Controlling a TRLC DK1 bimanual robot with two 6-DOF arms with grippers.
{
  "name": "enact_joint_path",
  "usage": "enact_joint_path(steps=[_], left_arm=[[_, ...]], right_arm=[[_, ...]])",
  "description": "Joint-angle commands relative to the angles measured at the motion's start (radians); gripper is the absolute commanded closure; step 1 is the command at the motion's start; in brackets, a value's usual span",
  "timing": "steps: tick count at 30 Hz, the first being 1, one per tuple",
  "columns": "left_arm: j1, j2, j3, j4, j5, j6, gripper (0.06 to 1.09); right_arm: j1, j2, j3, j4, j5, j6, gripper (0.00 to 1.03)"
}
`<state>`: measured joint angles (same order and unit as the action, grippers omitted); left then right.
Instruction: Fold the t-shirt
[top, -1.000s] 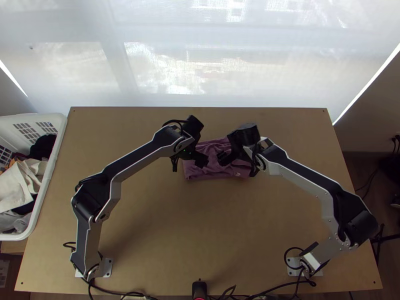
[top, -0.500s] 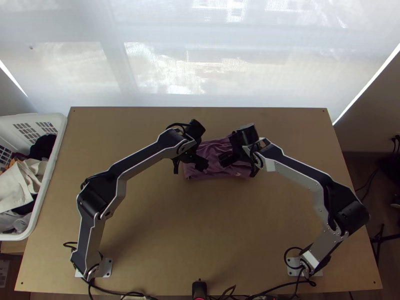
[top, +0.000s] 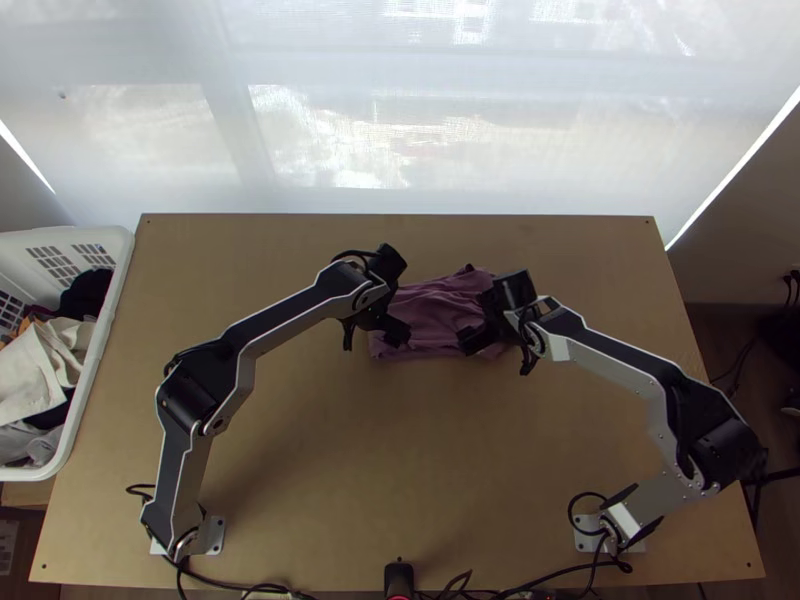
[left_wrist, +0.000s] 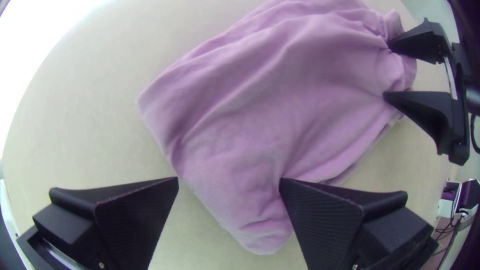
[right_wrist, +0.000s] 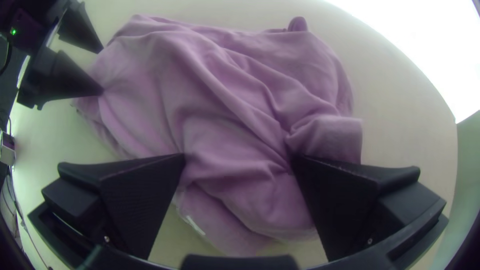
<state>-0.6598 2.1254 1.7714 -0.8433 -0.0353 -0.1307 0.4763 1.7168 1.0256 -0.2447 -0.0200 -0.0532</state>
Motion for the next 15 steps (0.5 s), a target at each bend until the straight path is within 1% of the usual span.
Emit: enact_joint_path(steps=[1,8,15], left_arm=[[0.002,-0.007,-0.018,0.0,-0.006,0.005,0.1],[0.002,-0.101,0.033,-0.027,-0.006,0.009,0.1],[0.035,-0.237,0.02,-0.034,-0.009,-0.006,0.1]], right_arm=[[-0.034,-0.086,-0.055,-0.008,0.002,-0.008,0.05],[0.008,-0.149,0.019,-0.015,0.0,-0.025,0.05],[0.058,-0.129,0.099,-0.016,0.0,-0.037,0.05]])
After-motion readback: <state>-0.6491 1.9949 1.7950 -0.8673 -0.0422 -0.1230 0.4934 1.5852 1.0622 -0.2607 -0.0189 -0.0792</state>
